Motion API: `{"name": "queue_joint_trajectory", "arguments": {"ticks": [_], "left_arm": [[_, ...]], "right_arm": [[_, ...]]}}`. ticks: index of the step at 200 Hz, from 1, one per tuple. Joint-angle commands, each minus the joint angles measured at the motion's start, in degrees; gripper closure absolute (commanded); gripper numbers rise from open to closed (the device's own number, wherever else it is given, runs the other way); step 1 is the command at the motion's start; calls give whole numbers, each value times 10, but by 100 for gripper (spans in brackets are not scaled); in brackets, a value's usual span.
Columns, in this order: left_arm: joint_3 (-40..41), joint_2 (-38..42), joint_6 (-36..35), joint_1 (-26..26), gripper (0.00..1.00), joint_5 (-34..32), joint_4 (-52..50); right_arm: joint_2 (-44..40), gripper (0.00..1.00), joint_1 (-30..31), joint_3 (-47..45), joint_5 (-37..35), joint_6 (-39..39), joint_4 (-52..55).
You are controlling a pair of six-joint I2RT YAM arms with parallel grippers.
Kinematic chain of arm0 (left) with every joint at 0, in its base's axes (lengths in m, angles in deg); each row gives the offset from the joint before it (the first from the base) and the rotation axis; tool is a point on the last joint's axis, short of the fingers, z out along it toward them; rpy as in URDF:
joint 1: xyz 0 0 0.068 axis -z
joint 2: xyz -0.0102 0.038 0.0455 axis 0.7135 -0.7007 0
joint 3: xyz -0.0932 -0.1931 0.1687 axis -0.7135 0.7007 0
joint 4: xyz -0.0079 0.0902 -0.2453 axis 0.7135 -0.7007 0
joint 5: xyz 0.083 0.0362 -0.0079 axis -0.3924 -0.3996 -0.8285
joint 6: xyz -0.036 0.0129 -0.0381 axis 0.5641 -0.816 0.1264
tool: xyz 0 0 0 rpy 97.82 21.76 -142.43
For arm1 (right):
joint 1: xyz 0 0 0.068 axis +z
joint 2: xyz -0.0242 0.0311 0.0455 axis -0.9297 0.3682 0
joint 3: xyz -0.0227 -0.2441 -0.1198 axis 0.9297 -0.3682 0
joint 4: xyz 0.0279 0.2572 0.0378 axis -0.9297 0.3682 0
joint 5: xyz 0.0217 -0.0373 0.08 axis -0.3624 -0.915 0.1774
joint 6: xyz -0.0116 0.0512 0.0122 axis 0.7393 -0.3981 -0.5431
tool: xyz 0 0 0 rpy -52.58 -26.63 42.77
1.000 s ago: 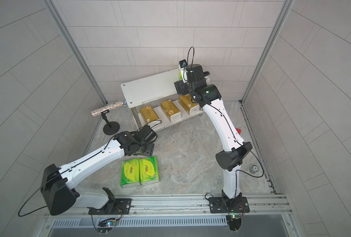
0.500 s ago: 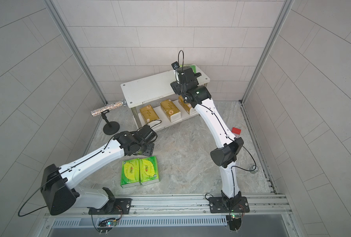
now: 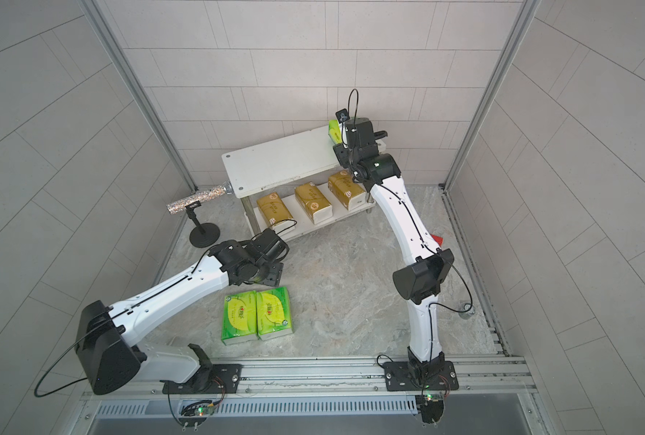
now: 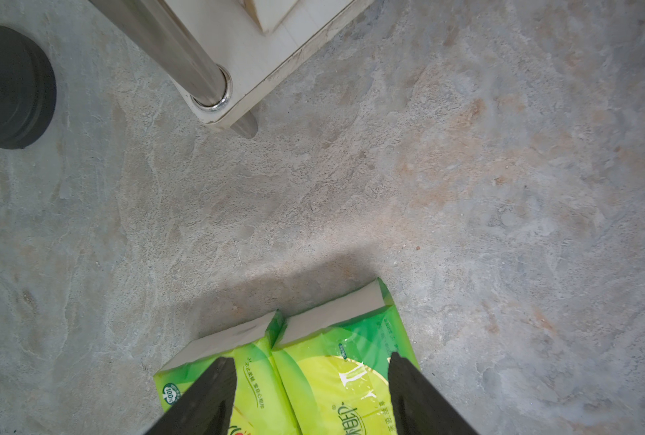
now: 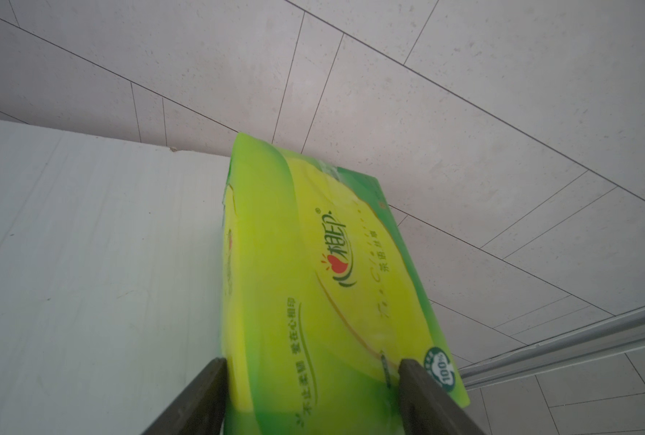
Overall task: Place the tissue boxes on the shelf by color
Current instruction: Place a box of tissues on the shelf.
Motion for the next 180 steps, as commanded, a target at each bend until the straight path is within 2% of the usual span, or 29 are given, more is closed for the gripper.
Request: {"name": "queue_joint_trajectory", "arguments": {"ticks": [1,32,58,87,180], "left_arm": [[-6,1,2,-5,28,-13,-9],[-10,1,1,-6,28,-14,-12],[-4,8,2,-7,28,-17,-16],[5,16,6,-9,28,-18,-21],[-14,-7,6,-11,28,-12,-22]], "right_arm": [[-9,26,-4,-13,18,-18,16],[1,26,-10,-8,26,-6,11],[3,27,-33,-14,101,25,13],[13,27,-42,-10,89,69,12],[46,29,-49,17,110,24,-6]]}}
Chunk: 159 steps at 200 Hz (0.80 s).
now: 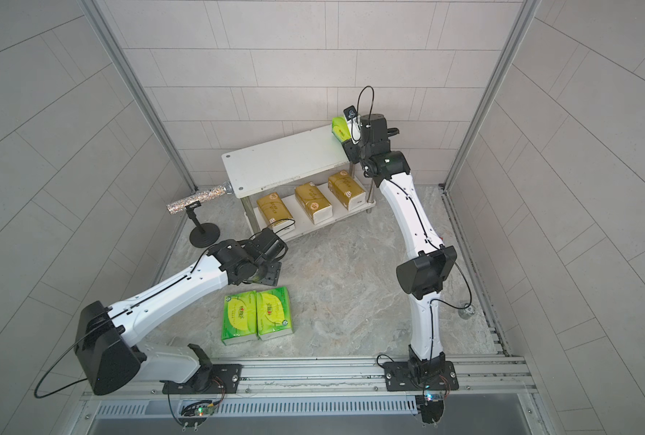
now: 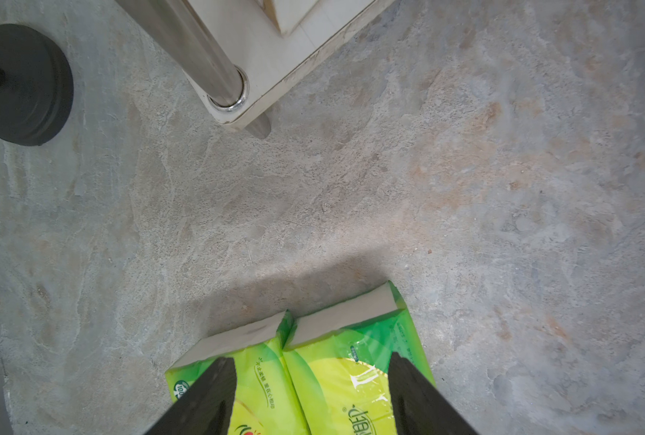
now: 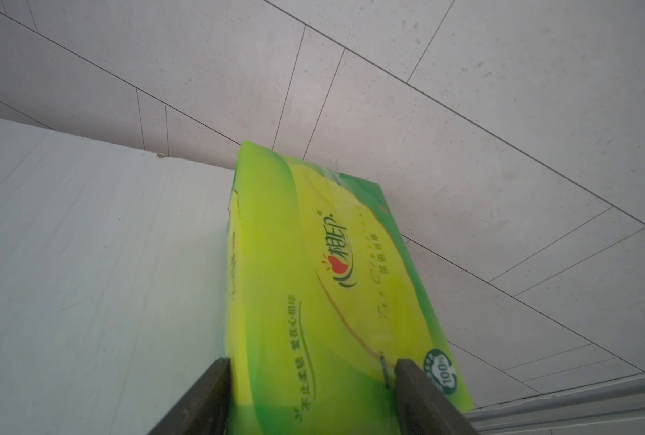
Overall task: Place the tissue boxes on the shelf by color
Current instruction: Place a box of tissues on the shelf.
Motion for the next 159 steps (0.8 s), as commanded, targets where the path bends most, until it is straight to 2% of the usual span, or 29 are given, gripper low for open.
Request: {"name": "queue_joint_trajectory", "arguments": {"ticks": [1,54,115,159], "left_arm": [[-13,-7,5,-2,28,-3,-16],[-7,2,9,-3,28,-10,-17],[-7,-3,4,-8,28,-9,-17],[-9,-2,1,-12,28,-8,-19]], "right_arm": [[25,29,0,5,15,-21,27],[33,29,-1,-8,18,14,22],[37,29,-2,-23,42,26,4],[36,28,-3,-26,34,36,6]]}}
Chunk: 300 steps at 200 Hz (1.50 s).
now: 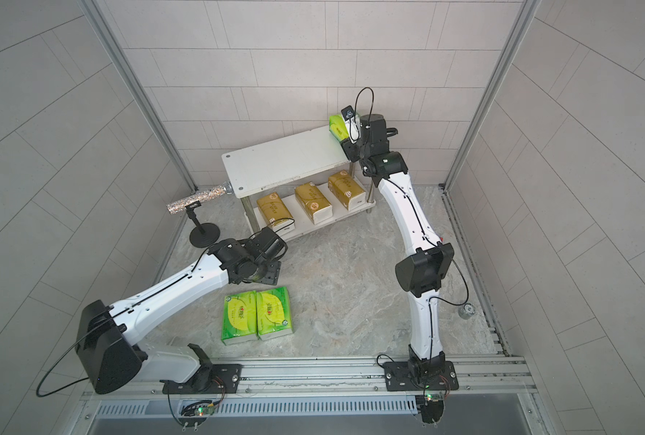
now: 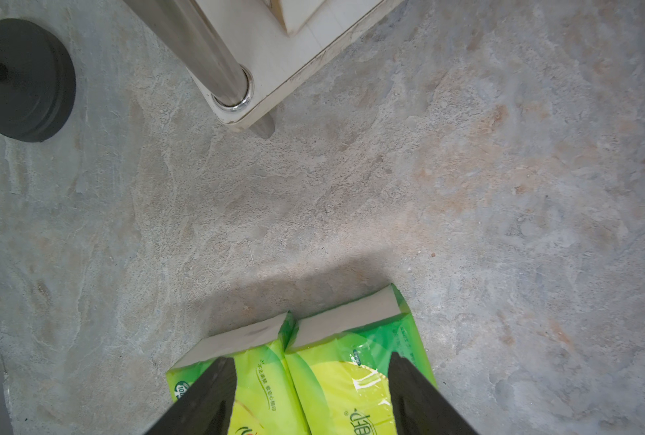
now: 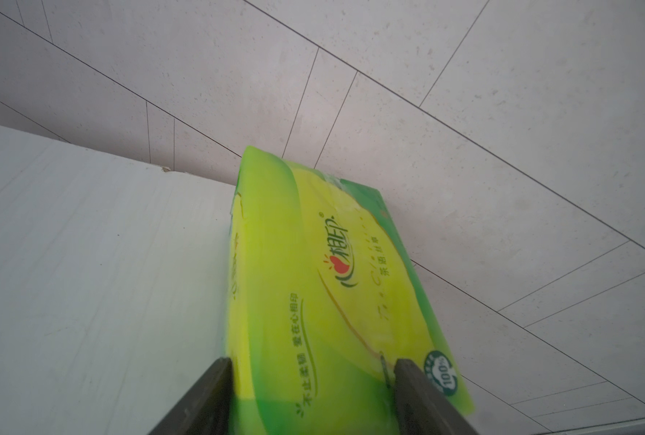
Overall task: Place the tissue boxes on the shelf by color
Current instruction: Place a box of tissues on the shelf.
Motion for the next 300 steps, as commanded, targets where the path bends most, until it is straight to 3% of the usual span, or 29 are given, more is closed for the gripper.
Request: {"name": "queue_joint_trajectory", "arguments": {"ticks": [1,222,260,300], "left_arm": [[-7,1,-1,-5,28,-7,-19],[0,15,6,-7,28,-2,-17],[8,18,9,-7,28,-2,-15],[3,26,3,-7,28,2,-13]], "right_arm": [[23,28,0,-18,9,4,46],[-111,13,-3,-83,-18,-82,-73],[-155,12,-6,-122,-32,-124,-82],[-216,12,-20,-177,-32,-232,10]]}}
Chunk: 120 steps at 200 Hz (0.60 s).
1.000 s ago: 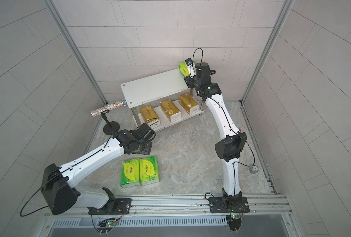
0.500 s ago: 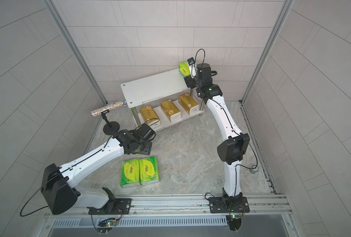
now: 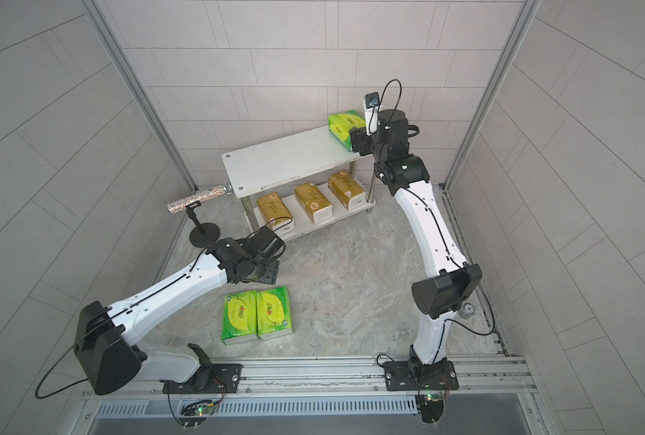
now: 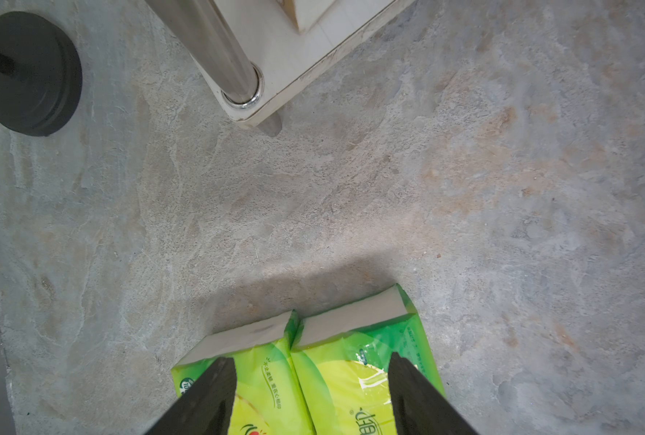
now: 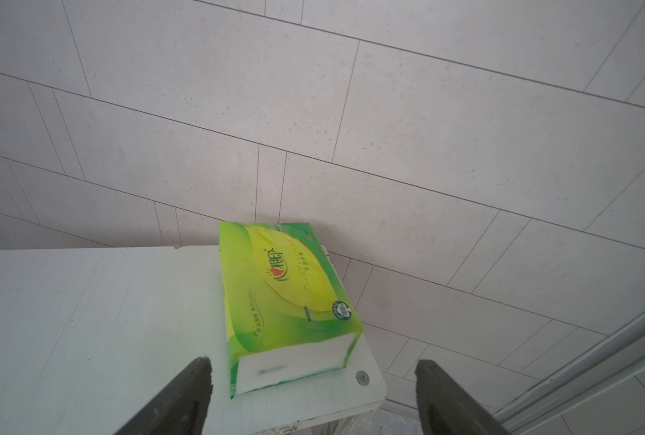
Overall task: Place the tissue boxes on the shelf by color
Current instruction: Place a box of tissues on the shelf, then adjust the box of tissues at the center of the board.
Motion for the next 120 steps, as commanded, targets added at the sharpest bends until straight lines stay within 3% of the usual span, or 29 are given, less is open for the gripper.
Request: {"name": "queue_joint_trajectory", "arguments": {"ticks": [1,31,74,120], "left_arm": [[2,20,1,-3,28,1,-9],[9,29,1,-3,28,6,-9],[20,38,-1,-2,28,11,-8],[27,48,2,-2,28,18,-8]], "right_arm": [[-54,12,-9,-45,-11,-85,57],[-151,12,-11,-191,-6,-145,57],[-233,12,-11,-294,7,-165,131],[-298,13,-9,-442,80,-204,135]]}}
